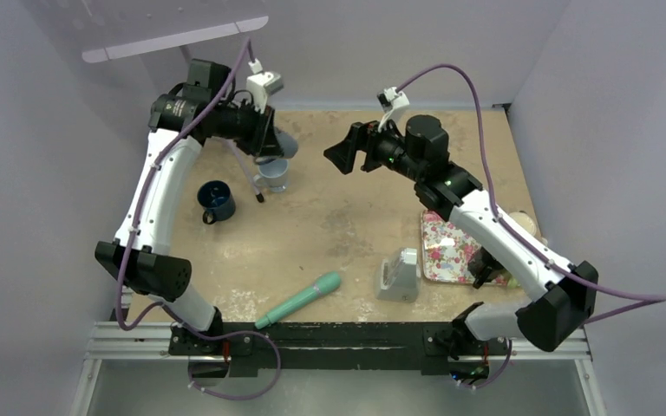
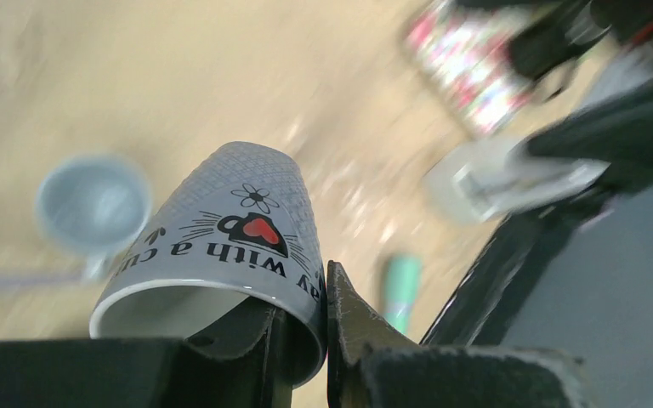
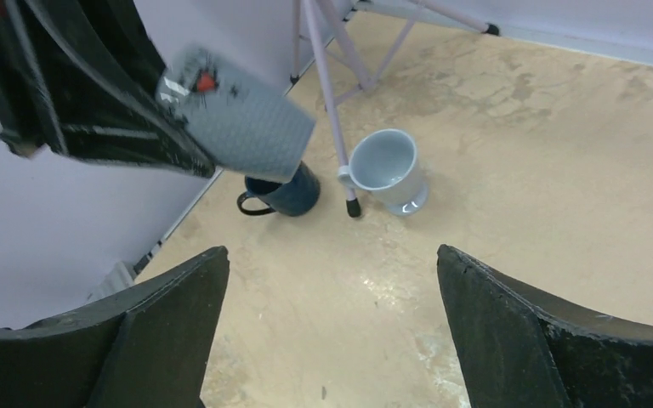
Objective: Turn the mug right side up
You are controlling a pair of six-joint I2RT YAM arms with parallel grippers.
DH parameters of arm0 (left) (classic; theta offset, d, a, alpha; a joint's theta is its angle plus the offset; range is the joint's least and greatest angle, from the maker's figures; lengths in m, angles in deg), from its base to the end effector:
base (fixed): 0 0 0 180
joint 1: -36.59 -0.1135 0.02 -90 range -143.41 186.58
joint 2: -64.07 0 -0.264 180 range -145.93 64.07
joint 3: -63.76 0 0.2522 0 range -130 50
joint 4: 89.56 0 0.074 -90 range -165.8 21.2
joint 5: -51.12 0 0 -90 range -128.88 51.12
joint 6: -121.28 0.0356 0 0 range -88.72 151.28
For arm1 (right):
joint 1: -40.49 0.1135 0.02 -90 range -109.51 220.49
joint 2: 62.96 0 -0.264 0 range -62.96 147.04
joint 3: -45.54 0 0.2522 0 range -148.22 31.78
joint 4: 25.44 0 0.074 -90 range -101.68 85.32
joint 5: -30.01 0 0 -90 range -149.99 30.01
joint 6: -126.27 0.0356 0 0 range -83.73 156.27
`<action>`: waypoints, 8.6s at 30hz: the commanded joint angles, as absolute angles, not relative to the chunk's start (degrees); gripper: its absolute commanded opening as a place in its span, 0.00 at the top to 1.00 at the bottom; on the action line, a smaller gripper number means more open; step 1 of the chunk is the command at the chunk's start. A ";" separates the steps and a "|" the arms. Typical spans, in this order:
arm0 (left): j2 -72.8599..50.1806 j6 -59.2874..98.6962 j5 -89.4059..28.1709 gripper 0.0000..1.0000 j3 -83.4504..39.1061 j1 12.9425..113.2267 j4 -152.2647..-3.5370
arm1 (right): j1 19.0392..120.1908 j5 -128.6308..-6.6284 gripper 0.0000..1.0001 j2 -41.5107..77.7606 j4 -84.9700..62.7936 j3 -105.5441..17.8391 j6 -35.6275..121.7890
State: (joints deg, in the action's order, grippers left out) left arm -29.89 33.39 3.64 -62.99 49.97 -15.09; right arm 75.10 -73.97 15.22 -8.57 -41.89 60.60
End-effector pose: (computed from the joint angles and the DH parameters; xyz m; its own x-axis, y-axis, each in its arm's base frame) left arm 0.3107 -0.0986 0.4468 -0.6221 0.1759 -0.7629 0.6850 0.5942 -0.4216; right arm 0.2605 0.1902 0.3980 -0.4077 0.2044 -0.8899 -0.6368 0.6348 0.4375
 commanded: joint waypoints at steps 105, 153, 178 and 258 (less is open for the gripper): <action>-40.70 75.76 -19.34 0.36 -57.29 20.24 9.19 | 50.33 -54.24 0.33 39.04 40.80 -42.44 0.98; -29.72 16.26 39.32 0.15 -56.99 43.26 -28.17 | 66.63 -82.65 1.00 9.87 -24.13 -42.97 59.15; -28.55 6.12 41.73 0.81 -49.48 46.96 -40.58 | 76.71 -85.57 1.00 25.61 -45.72 -47.94 73.21; -21.34 61.93 -21.89 0.39 -33.96 27.21 0.00 | 24.38 -37.25 0.01 0.62 10.24 -18.01 67.01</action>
State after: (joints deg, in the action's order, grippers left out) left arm -23.77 63.27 -25.69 -32.39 27.22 -1.23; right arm 27.43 -31.43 -5.55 15.21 -15.83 70.66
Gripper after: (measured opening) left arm 0.611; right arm 0.983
